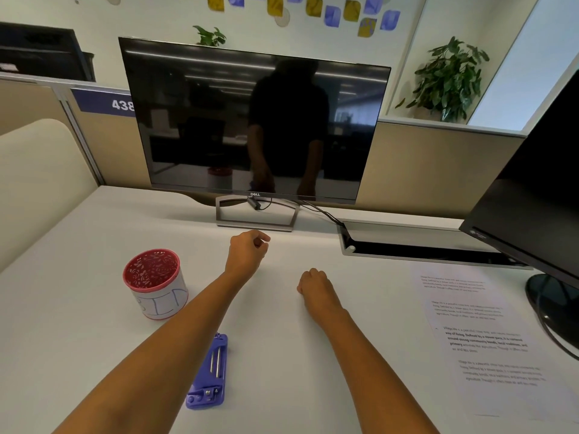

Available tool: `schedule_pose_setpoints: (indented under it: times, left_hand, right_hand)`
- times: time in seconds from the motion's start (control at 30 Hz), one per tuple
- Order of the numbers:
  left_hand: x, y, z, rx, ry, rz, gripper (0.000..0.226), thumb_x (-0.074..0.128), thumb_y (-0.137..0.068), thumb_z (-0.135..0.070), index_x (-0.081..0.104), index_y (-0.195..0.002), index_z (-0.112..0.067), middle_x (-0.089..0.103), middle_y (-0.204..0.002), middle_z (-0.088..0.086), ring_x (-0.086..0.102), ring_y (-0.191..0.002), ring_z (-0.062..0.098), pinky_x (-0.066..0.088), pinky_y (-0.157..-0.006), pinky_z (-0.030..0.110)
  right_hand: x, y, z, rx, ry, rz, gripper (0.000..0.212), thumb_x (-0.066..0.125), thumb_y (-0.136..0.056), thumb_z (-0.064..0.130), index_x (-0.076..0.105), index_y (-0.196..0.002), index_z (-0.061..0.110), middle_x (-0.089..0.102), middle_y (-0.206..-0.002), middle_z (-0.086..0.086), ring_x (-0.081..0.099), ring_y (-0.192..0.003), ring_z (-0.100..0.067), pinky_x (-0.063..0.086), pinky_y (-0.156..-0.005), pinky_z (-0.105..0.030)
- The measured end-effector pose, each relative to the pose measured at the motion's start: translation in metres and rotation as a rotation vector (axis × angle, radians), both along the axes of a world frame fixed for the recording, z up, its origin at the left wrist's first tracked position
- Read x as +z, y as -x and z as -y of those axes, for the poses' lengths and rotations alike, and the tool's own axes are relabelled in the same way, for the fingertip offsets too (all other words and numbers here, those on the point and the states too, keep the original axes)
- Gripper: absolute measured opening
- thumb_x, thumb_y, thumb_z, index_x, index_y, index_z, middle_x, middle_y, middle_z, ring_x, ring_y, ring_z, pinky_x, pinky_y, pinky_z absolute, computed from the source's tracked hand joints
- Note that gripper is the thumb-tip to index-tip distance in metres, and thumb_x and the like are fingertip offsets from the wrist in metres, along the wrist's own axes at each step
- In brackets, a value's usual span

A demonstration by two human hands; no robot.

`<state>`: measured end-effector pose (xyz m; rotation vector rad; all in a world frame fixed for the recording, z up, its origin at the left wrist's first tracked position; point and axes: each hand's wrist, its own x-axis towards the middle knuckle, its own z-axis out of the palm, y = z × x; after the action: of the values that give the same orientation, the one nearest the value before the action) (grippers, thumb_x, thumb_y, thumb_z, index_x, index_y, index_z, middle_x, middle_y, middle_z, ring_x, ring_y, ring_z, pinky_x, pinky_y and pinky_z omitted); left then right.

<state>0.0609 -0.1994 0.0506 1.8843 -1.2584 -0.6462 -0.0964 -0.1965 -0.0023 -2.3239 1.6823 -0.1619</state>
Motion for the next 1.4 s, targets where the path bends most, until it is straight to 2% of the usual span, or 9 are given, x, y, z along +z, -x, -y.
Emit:
schedule_pose_setpoints:
  times: [0.03, 0.13, 0.23, 0.3, 0.43, 0.6, 0.9, 1.07, 1.4]
  left_hand:
    - [0.001, 0.000, 0.000, 0.002, -0.002, 0.000, 0.026, 0.058, -0.088, -0.013, 0.064, -0.113, -0.005, 0.069, -0.109, 0.018, 0.067, -0.095, 0.027, 0.050, -0.093, 0.031]
    - [0.004, -0.003, -0.003, 0.006, -0.006, -0.006, 0.029, 0.057, -0.089, -0.013, 0.063, -0.116, -0.003, 0.068, -0.112, 0.018, 0.067, -0.097, 0.028, 0.049, -0.096, 0.033]
    - [0.009, -0.008, -0.007, 0.023, 0.004, -0.021, 0.029, 0.058, -0.089, -0.014, 0.065, -0.113, 0.000, 0.069, -0.109, 0.019, 0.066, -0.096, 0.030, 0.048, -0.094, 0.032]
    - [0.014, -0.012, -0.011, 0.046, 0.013, -0.030, 0.029, 0.058, -0.088, -0.015, 0.066, -0.112, 0.001, 0.070, -0.106, 0.019, 0.066, -0.095, 0.030, 0.048, -0.092, 0.032]
    - [0.028, -0.023, -0.022, 0.079, 0.062, -0.046, 0.027, 0.059, -0.087, -0.014, 0.067, -0.108, 0.002, 0.070, -0.102, 0.020, 0.067, -0.090, 0.029, 0.050, -0.088, 0.030]
    - [0.050, -0.045, -0.044, 0.130, 0.085, -0.056, 0.023, 0.061, -0.086, -0.012, 0.070, -0.101, 0.003, 0.071, -0.096, 0.021, 0.067, -0.081, 0.026, 0.048, -0.079, 0.025]
    - [0.069, -0.104, -0.087, 0.293, 0.051, 0.008, 0.027, 0.065, -0.083, -0.020, 0.072, -0.099, 0.001, 0.072, -0.097, 0.017, 0.065, -0.080, 0.022, 0.049, -0.083, 0.029]
    - [0.065, -0.136, -0.104, 0.302, -0.002, 0.103, 0.025, 0.066, -0.083, -0.019, 0.072, -0.099, 0.000, 0.070, -0.104, 0.019, 0.065, -0.099, 0.030, 0.052, -0.088, 0.038]
    - [0.054, -0.159, -0.115, 0.205, -0.188, 0.198, 0.028, 0.059, -0.088, -0.020, 0.067, -0.106, 0.001, 0.069, -0.106, 0.019, 0.067, -0.094, 0.029, 0.053, -0.079, 0.030]
  right_hand:
    - [0.001, -0.002, -0.003, -0.008, 0.046, -0.016, 0.020, 0.055, -0.087, 0.003, 0.059, -0.106, -0.002, 0.059, -0.112, -0.019, 0.056, -0.103, -0.030, 0.047, -0.082, -0.031]
    - [0.003, -0.005, -0.009, -0.023, 0.114, -0.015, 0.032, 0.089, -0.043, 0.008, 0.065, -0.063, 0.003, 0.064, -0.064, -0.012, 0.062, -0.055, -0.021, 0.049, -0.047, -0.022]
    - [0.004, -0.003, -0.007, -0.109, -0.011, 0.186, 0.019, 0.053, -0.083, -0.006, 0.056, -0.101, 0.000, 0.058, -0.106, -0.015, 0.055, -0.091, -0.021, 0.044, -0.074, -0.023]
    - [0.007, -0.001, -0.006, -0.195, -0.058, 0.388, 0.016, 0.037, -0.092, -0.005, 0.047, -0.096, 0.007, 0.054, -0.105, -0.011, 0.050, -0.089, -0.017, 0.041, -0.069, -0.019]
    - [0.035, -0.018, -0.015, -0.340, -0.107, 0.800, 0.006, 0.040, -0.097, 0.006, 0.043, -0.091, 0.007, 0.058, -0.096, -0.012, 0.057, -0.083, -0.020, 0.044, -0.061, -0.010]
    - [0.069, -0.055, -0.027, -0.336, -0.123, 1.003, 0.013, 0.056, -0.091, 0.010, 0.058, -0.100, 0.002, 0.068, -0.103, -0.017, 0.064, -0.081, -0.018, 0.053, -0.076, -0.020]
    - [0.107, -0.148, -0.056, -0.205, -0.105, 0.951, 0.021, 0.065, -0.085, 0.014, 0.069, -0.103, 0.004, 0.072, -0.101, -0.013, 0.064, -0.079, -0.014, 0.051, -0.073, -0.018]
    - [0.107, -0.188, -0.070, -0.123, -0.026, 0.772, 0.018, 0.066, -0.085, 0.017, 0.071, -0.095, 0.004, 0.073, -0.094, -0.014, 0.067, -0.078, -0.018, 0.054, -0.075, -0.023]
    - [0.104, -0.224, -0.083, -0.088, -0.084, 0.442, 0.030, 0.057, -0.090, 0.026, 0.066, -0.113, 0.008, 0.066, -0.117, -0.013, 0.061, -0.109, -0.026, 0.047, -0.096, -0.032]
